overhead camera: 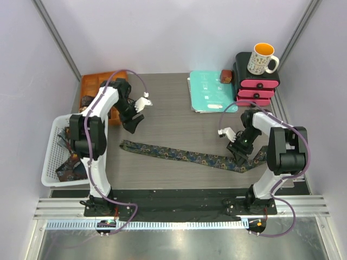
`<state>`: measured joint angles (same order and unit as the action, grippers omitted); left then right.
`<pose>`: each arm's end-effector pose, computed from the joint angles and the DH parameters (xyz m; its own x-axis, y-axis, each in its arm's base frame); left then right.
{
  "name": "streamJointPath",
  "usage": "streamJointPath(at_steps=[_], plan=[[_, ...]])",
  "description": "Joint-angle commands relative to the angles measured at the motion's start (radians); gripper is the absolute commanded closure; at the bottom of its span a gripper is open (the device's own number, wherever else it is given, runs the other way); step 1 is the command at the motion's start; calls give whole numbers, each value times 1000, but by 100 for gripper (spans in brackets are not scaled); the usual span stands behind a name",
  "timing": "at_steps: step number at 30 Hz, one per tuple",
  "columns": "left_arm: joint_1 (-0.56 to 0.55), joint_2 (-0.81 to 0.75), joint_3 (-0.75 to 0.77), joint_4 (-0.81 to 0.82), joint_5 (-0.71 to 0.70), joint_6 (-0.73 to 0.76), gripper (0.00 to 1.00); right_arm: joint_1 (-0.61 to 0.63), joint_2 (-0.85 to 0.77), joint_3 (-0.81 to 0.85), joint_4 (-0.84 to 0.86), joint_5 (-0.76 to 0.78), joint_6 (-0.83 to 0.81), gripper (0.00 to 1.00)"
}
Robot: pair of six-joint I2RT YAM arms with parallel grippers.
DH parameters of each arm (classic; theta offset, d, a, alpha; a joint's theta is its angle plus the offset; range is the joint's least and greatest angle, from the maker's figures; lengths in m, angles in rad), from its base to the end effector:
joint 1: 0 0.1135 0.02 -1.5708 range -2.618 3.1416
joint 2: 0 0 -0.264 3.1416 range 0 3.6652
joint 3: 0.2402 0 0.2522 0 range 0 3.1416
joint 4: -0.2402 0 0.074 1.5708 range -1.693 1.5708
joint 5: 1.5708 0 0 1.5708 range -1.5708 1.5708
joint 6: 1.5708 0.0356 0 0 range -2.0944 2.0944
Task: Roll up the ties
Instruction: Flatten out the tie at the center of the board.
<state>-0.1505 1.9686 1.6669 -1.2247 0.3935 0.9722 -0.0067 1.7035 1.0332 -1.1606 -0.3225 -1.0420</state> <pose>0.3724 -0.0703 0.2346 -0.4283 0.8367 -0.3415 0.9035 0.3893 -0.1792 0.2565 0.0096 0.1659 -0.5634 -0.8151 -0.1347 -0.7900 0.4838 0.3766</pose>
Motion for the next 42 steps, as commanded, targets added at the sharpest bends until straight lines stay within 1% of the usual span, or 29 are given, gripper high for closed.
streamJointPath(at_steps=[1,5,7,9,10,12,13,14,18,21,23,24,25,27,28,30,31,33,36,37,38,39,40,41,42], plan=[[34,73,114,-120,-21,10,34,39,-41,-35,42,5,-16,55],[34,139,148,-228,-30,14,34,57,-76,-71,73,28,-30,65],[35,156,133,-234,-51,8,33,62,-91,-93,85,37,-35,70],[34,165,102,-197,-93,-9,32,71,-111,-110,101,40,-35,76],[34,165,91,-181,-105,-15,32,74,-117,-116,107,43,-30,83],[32,174,83,-154,-136,-26,32,86,-140,-136,127,51,-26,90],[31,179,85,-156,-148,-29,31,96,-146,-143,134,63,-26,97],[29,184,86,-163,-165,-30,31,100,-156,-153,154,68,-20,99],[28,196,53,-190,-237,-10,32,105,-194,-180,183,82,-9,99],[26,194,13,-183,-252,3,36,103,-214,-188,206,94,5,99],[25,200,5,-185,-254,-1,40,105,-225,-196,225,105,7,99],[22,205,4,-185,-254,-6,44,103,-232,-202,233,109,10,99],[20,214,5,-190,-249,-12,50,103,-245,-206,251,117,11,99],[19,222,20,-203,-236,-13,56,103,-258,-216,272,138,19,99],[19,226,30,-213,-217,-16,65,105,-271,-217,304,146,28,99],[19,231,75,-229,-196,-17,74,91,-280,-208,349,166,48,99],[19,234,97,-240,-186,-18,86,85,-288,-200,396,172,74,99],[19,228,161,-248,-145,-20,99,54,-292,-168,449,183,103,99],[35,173,224,-210,-52,-23,100,19,-315,-115,550,195,157,99],[42,147,222,-146,-20,-26,100,-34,-329,-108,608,192,166,99],[48,74,179,-101,7,-27,100,-53,-361,-107,643,191,177,99],[52,32,138,-47,42,-32,100,-71,-379,-123,679,188,177,99],[52,-18,84,68,50,-29,100,-105,-402,-139,746,174,180,99],[52,-63,-38,124,59,-17,100,-111,-425,-160,775,174,157,99],[52,-156,-109,189,67,-6,100,-114,-485,-233,815,180,140,99]])
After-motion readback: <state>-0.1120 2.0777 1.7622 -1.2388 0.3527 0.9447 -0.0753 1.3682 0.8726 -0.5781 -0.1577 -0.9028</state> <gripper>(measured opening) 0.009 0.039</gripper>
